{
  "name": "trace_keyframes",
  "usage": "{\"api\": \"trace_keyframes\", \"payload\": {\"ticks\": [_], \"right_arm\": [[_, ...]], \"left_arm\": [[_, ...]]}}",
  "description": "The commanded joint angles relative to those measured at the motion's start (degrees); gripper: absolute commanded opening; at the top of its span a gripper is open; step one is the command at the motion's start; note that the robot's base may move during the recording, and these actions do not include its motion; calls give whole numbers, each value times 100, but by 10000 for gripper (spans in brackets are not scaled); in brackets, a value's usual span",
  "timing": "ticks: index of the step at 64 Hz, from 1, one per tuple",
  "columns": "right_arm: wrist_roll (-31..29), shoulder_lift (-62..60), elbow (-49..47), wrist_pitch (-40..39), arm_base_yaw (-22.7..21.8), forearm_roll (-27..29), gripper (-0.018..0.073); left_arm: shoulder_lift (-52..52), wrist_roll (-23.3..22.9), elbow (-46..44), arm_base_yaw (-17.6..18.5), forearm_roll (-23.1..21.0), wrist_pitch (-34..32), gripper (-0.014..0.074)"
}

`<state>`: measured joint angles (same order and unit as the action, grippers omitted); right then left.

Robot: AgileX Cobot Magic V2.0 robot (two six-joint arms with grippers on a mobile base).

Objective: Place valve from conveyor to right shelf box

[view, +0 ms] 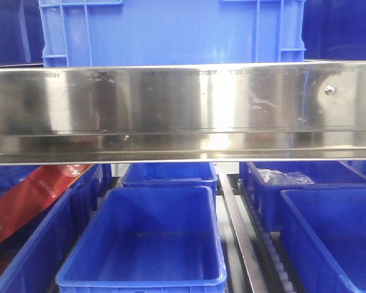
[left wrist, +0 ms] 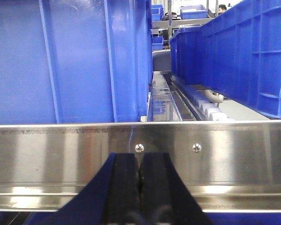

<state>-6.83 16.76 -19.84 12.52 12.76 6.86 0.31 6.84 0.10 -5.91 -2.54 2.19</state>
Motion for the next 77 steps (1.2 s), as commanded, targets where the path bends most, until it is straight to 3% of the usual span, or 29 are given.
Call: {"api": "trace_keyframes", "payload": {"ticks": [1,32,43,58,77], "right_arm": [[-13,-24,9,-149,-28,-47,-162],[-13,-24,9,-177,-40,-47,-162],[-13,-184,68,-108,-587,-47,-162],[141,-973,870,-144,-1361,-47,-162],[229,-1676,1970,-556,-1390,-73,-162]], "left_arm": [[-31,-44,-10,-16,24,-139,-111],[-31,-44,-10,-16,24,-139,-111],[-31,-44,-10,-16,24,-139,-111],[-31,-44,-10,-16,24,-139,-111],[-31,-44,-10,-16,24,-139,-111]]}}
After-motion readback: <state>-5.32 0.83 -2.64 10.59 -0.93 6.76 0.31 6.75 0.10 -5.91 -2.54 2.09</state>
